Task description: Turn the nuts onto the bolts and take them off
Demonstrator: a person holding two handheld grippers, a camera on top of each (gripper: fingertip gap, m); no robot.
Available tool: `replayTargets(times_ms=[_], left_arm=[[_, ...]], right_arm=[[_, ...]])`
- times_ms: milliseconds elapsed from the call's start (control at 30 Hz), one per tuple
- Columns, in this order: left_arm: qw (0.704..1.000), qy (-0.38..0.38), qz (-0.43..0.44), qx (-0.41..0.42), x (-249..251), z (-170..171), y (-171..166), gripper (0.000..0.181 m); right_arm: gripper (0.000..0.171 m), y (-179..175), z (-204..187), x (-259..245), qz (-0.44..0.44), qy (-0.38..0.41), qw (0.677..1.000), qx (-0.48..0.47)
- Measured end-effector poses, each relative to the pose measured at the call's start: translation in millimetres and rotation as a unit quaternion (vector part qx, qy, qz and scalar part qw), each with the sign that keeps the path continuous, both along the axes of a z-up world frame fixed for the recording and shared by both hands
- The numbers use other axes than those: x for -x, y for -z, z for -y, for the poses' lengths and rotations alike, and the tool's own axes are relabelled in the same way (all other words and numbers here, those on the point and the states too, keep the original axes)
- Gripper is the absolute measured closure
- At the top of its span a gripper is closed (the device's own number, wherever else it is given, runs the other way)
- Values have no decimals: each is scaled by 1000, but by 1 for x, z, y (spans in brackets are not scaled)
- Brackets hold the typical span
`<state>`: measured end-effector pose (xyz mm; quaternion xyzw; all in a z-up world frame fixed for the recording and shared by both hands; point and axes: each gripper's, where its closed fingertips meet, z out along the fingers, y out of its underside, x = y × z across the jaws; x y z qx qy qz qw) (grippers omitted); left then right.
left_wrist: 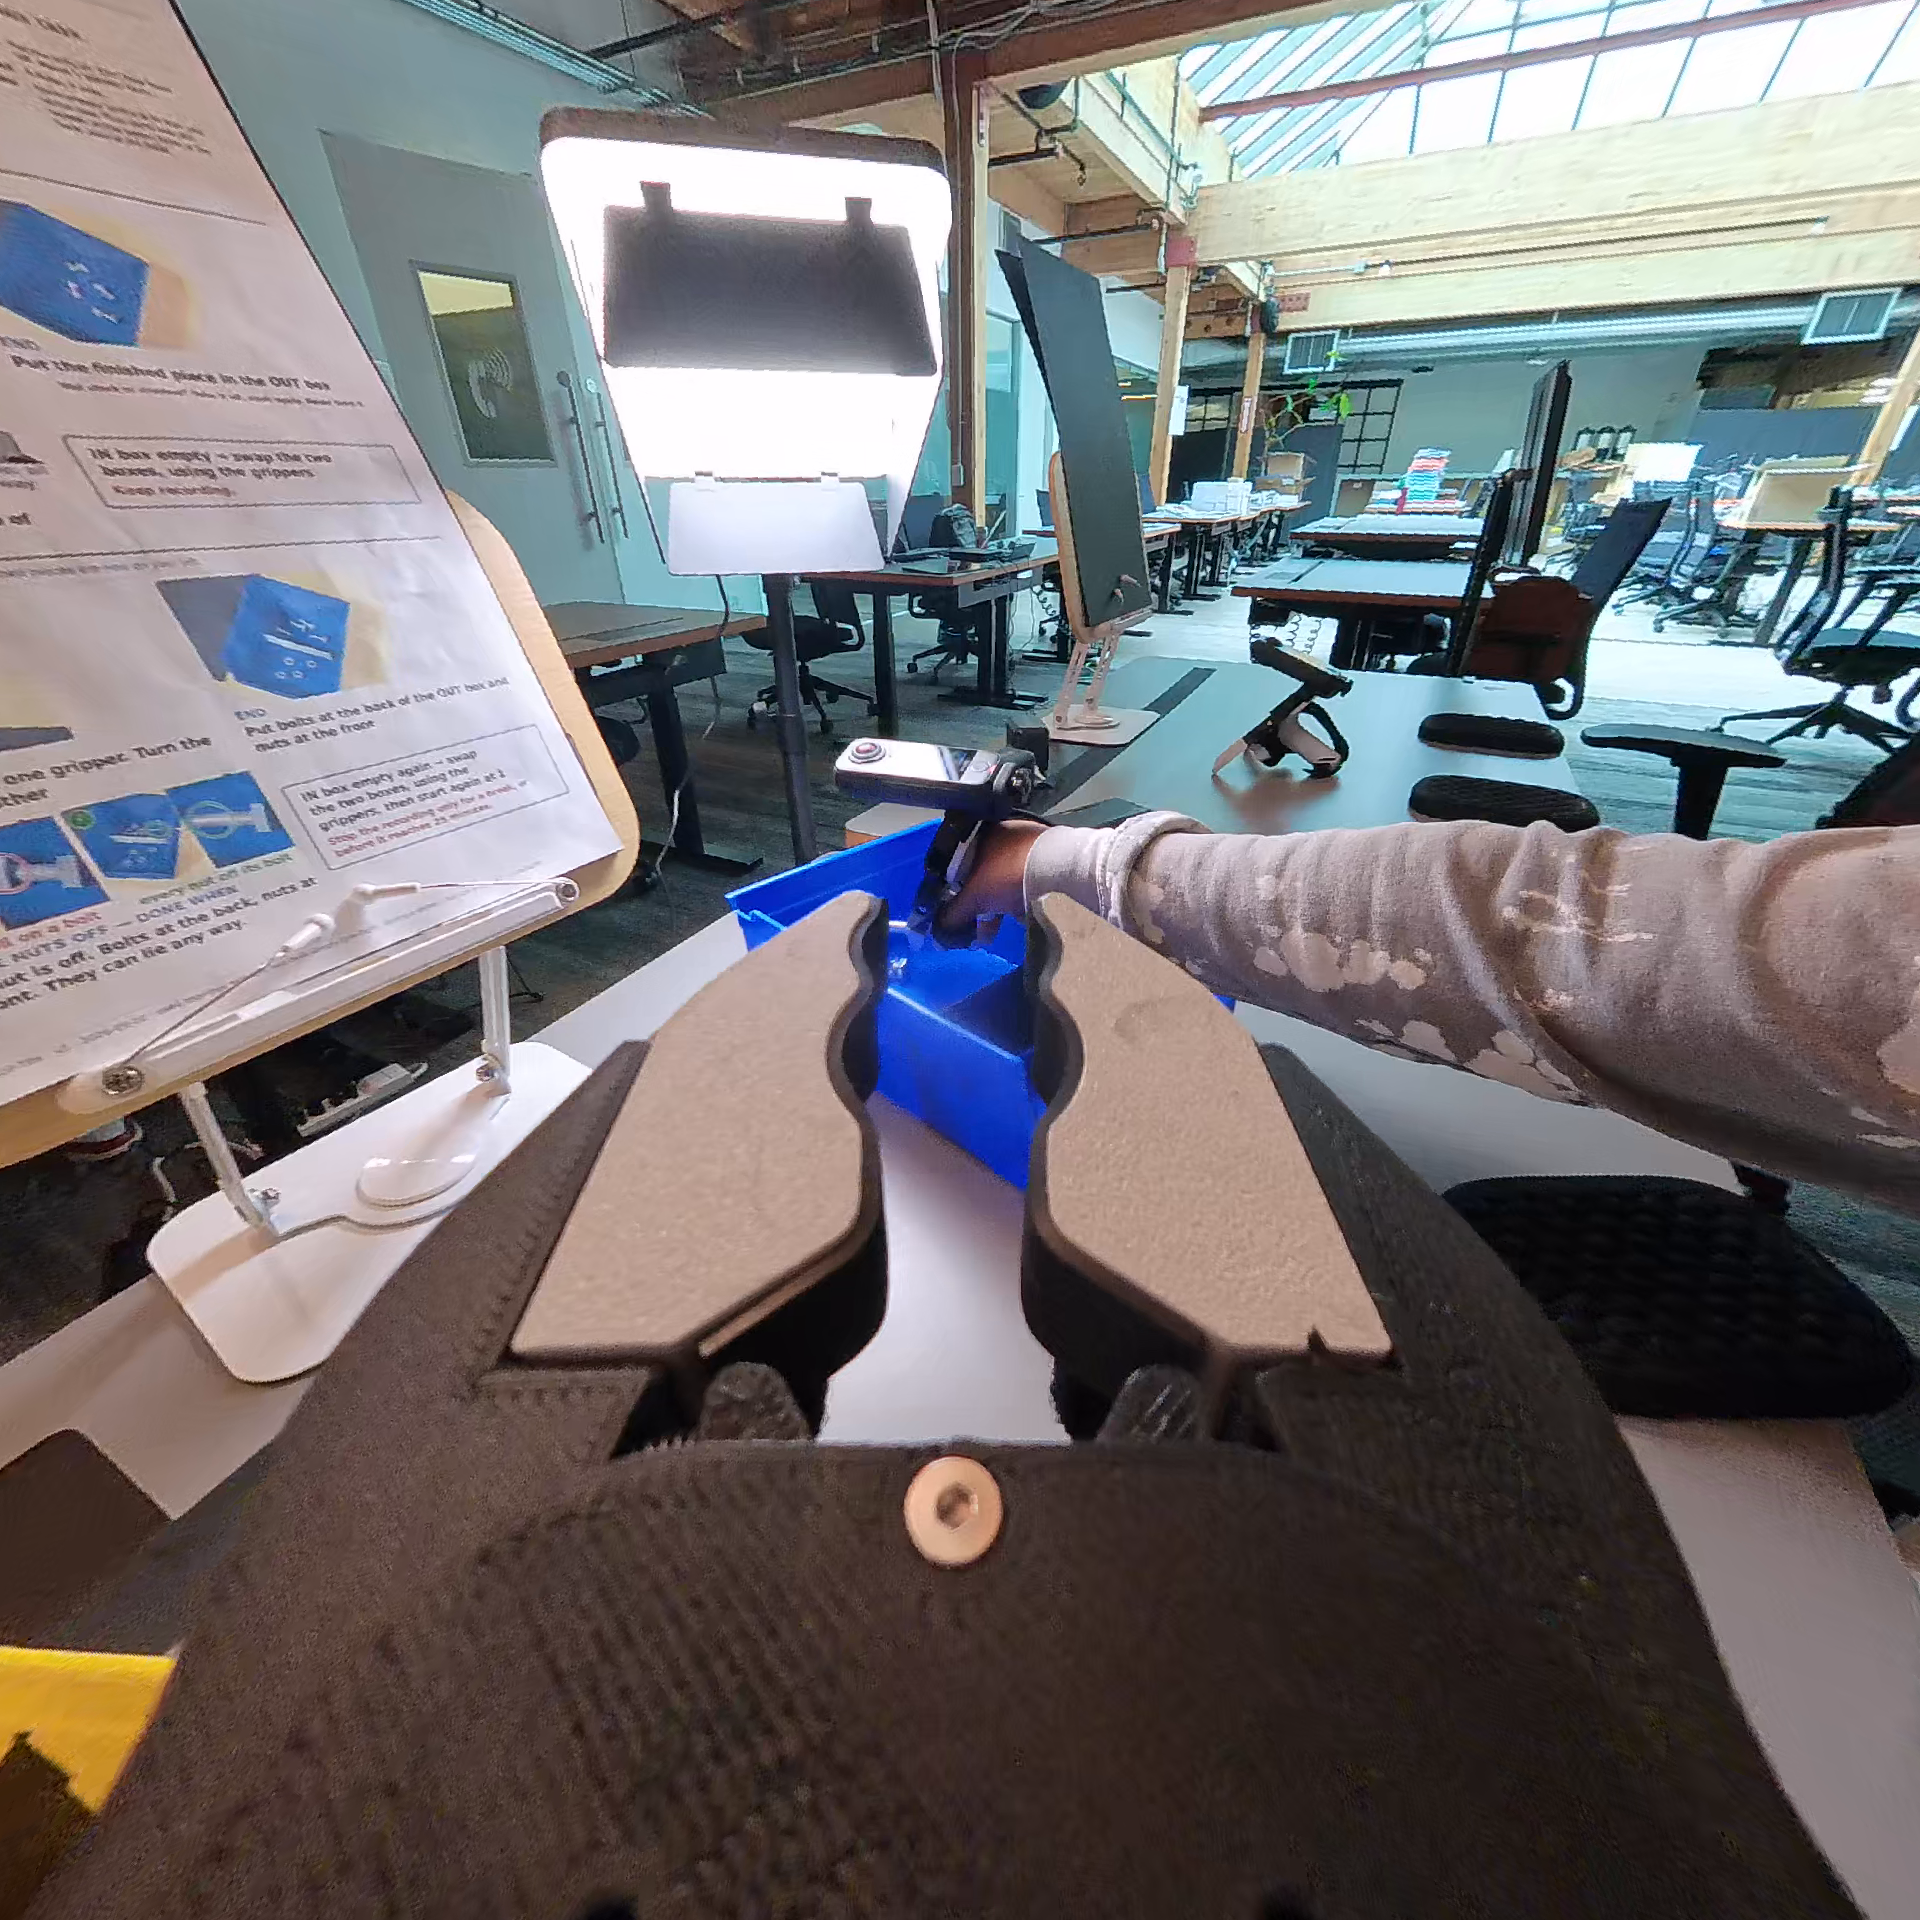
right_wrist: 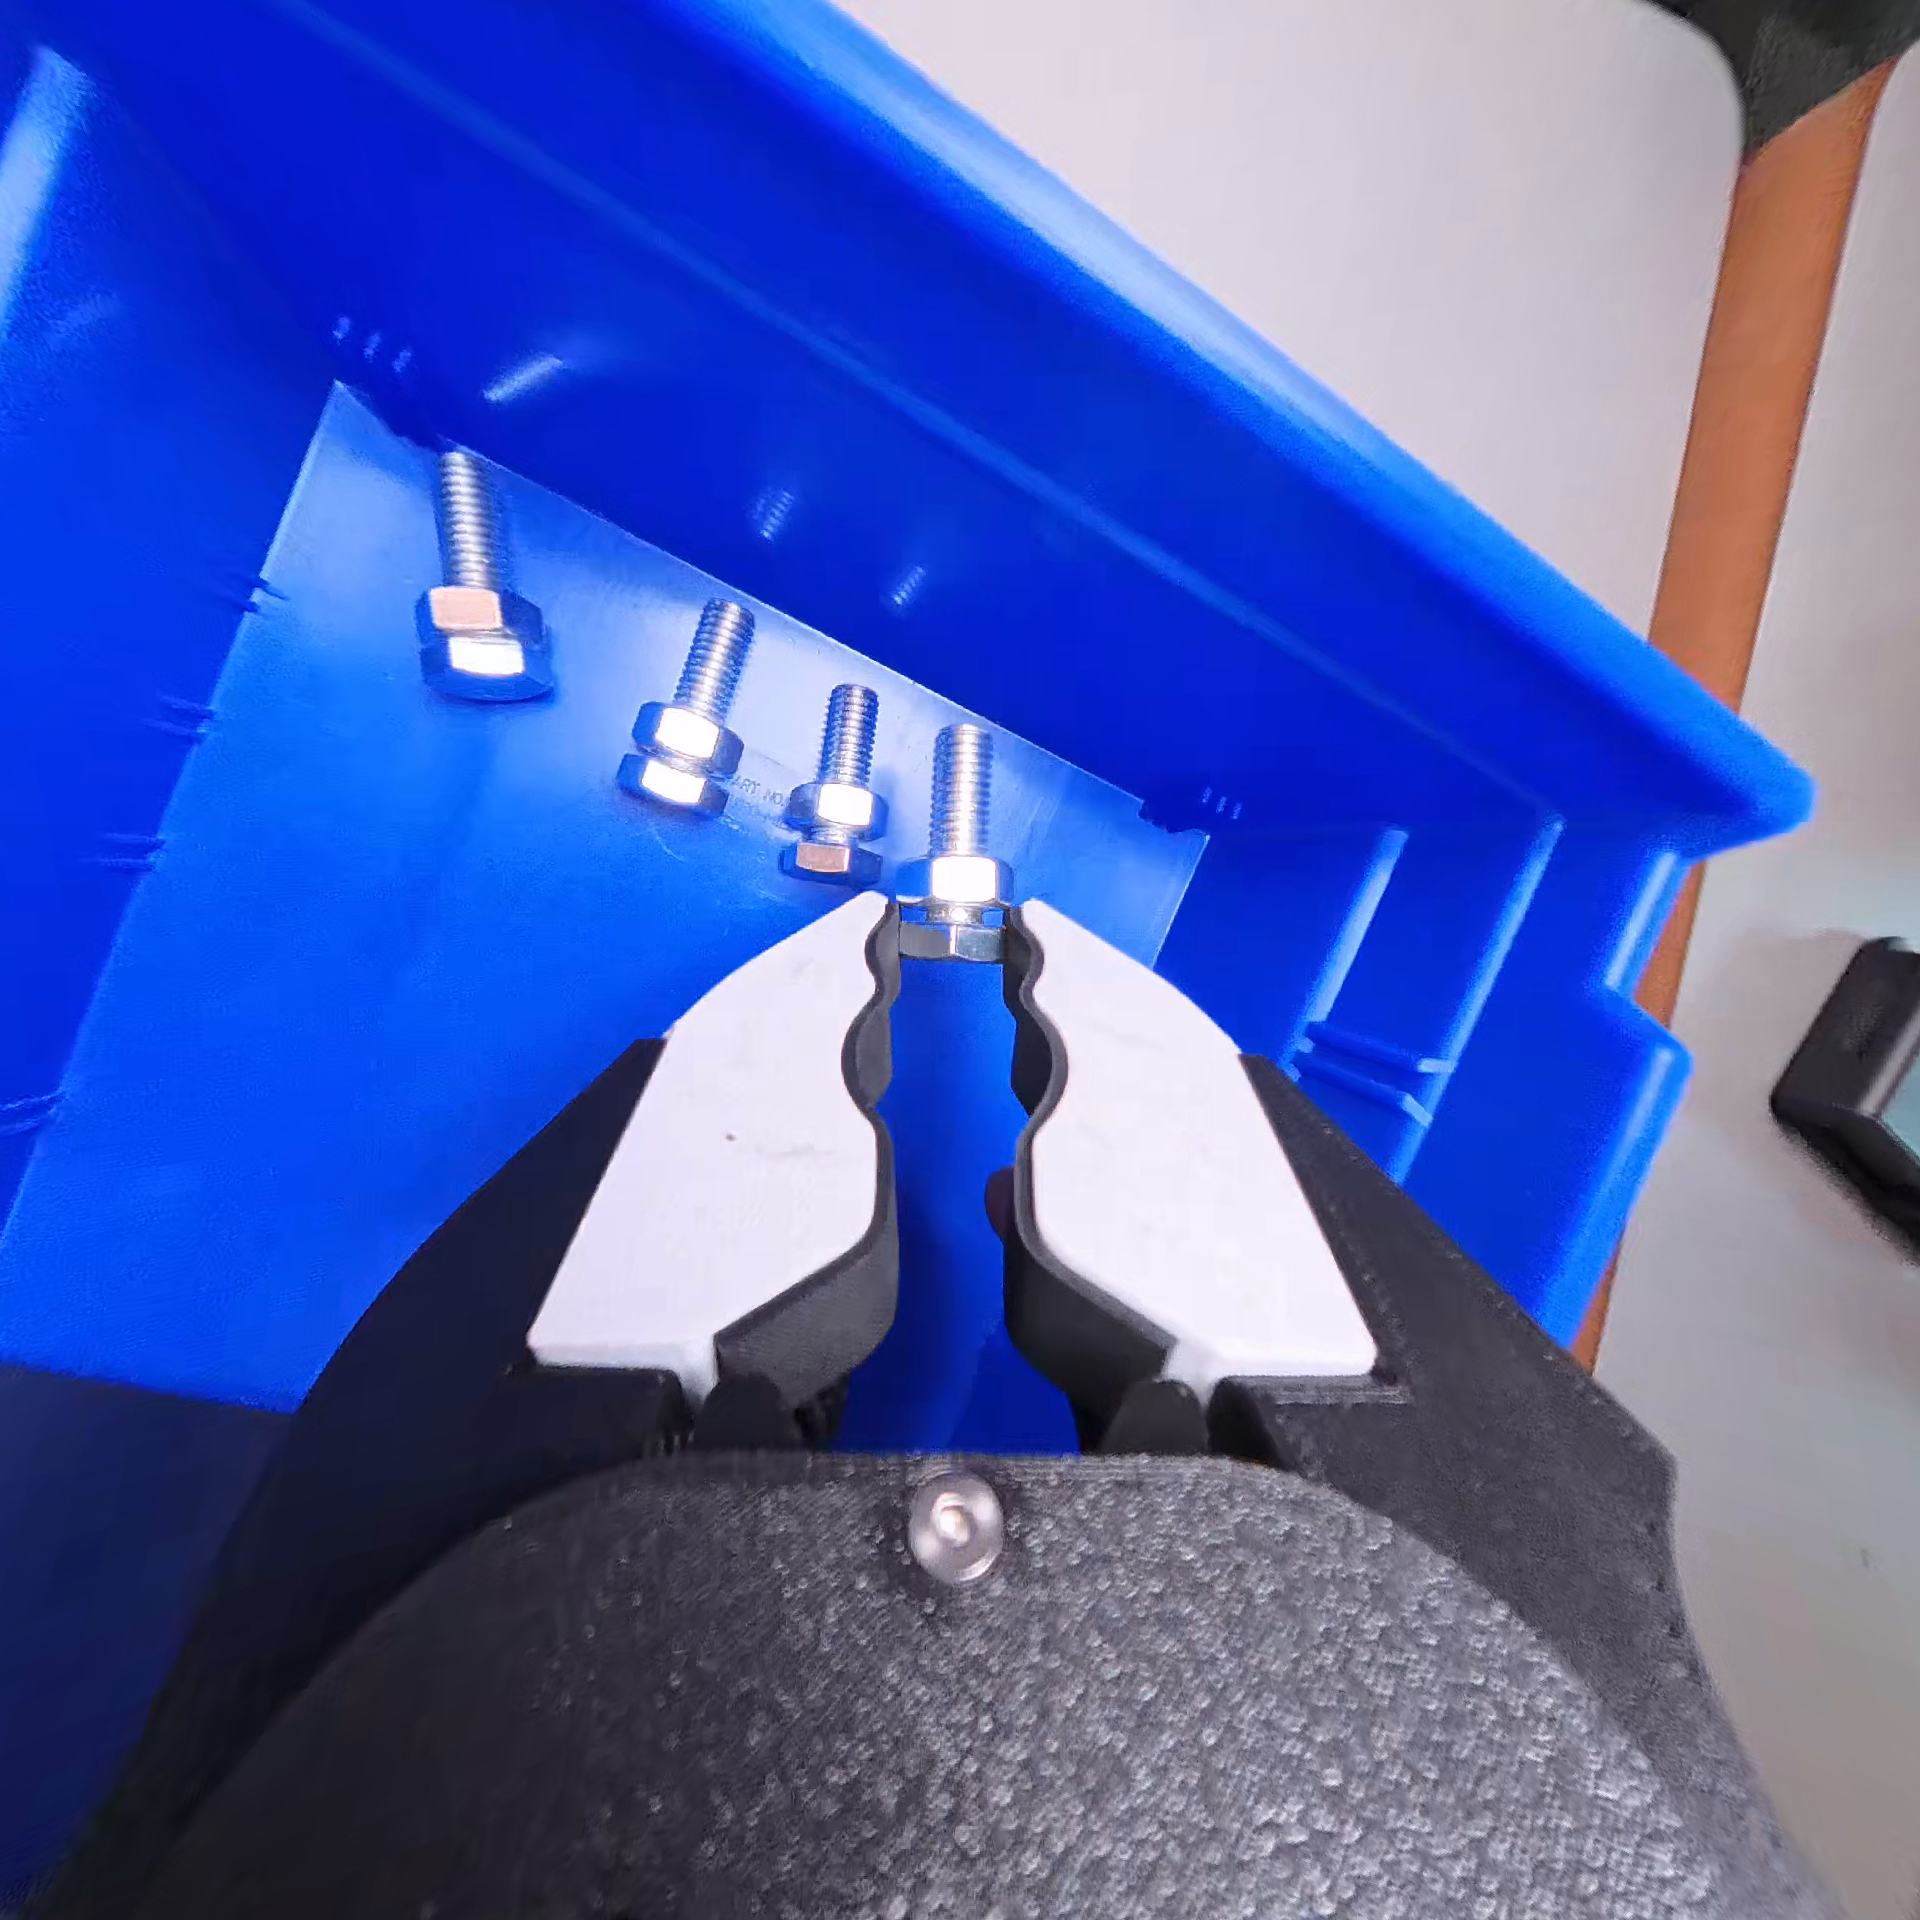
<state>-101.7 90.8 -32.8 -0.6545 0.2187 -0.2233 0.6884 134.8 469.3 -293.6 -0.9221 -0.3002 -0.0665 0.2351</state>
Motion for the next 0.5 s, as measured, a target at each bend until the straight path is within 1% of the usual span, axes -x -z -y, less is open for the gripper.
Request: replayTargets(times_ms=[133,200,233,267,367,433,500], left_arm=[[1000,-19,-12,-6,9,-1,-2,157],[1000,-23,-13,-7,12,-1,-2,157],[1000,-24,-14,-7,13,-1,-2,157],[1000,-25,-15,-6,14,-2,-2,157],[999,-32,-21,-2,18,-5,1,157],[999,-35,-25,1,20,-6,3,157],[999,-39,-29,4,21,-7,5,158]], right_arm=[[152,14,-4,-8,16,20,1000,16],[153,18,-2,-9,15,16,999,27],[152,17,-2,-8,11,11,1000,25],[147,11,-3,-4,4,4,1000,15],[138,-25,-6,12,-36,-42,998,-42],[136,-64,-2,26,-88,-78,989,-92],[136,-111,13,44,-159,-135,966,-150]])
